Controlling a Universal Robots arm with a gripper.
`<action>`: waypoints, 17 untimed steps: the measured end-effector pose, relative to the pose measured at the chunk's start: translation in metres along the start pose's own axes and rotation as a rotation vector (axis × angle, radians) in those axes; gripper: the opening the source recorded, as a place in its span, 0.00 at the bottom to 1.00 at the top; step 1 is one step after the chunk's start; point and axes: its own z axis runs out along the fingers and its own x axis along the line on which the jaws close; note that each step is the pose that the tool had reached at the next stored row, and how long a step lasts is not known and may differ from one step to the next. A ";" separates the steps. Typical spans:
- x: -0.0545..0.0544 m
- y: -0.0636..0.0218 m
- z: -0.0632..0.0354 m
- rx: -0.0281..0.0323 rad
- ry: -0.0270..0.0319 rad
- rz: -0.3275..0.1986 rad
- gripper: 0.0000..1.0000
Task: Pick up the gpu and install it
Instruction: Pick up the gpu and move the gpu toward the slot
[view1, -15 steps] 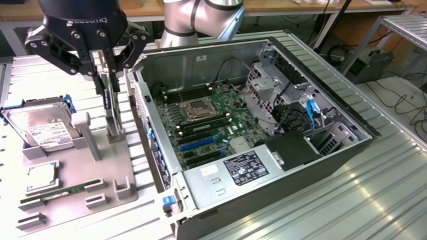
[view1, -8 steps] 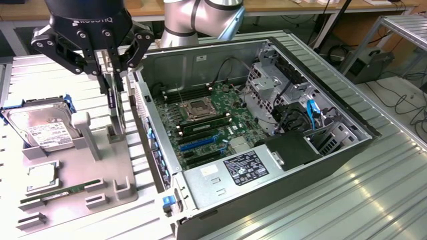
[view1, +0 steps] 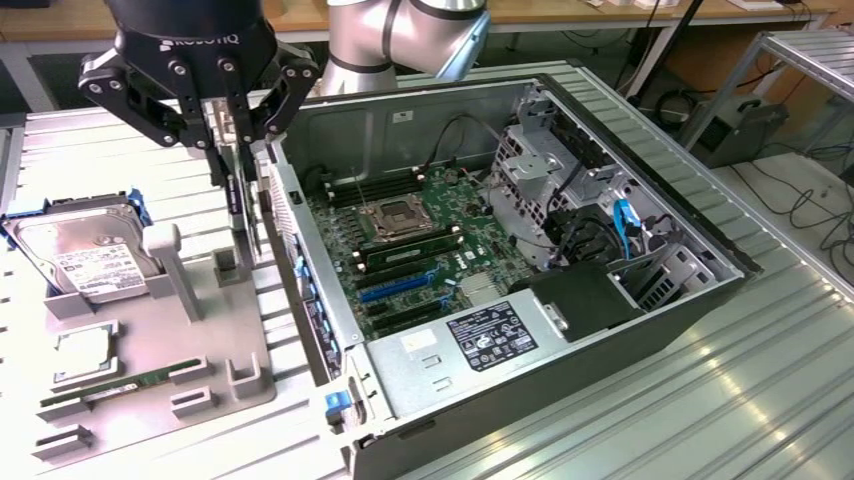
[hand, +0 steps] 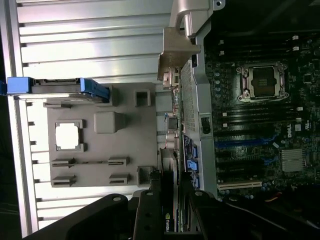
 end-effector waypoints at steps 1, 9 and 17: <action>-0.001 0.0000 0.0000 0.0000 0.0000 0.000 0.26; -0.006 0.0004 0.0002 0.0000 0.0000 0.000 0.26; -0.012 0.0009 0.0003 0.0001 0.0001 0.000 0.26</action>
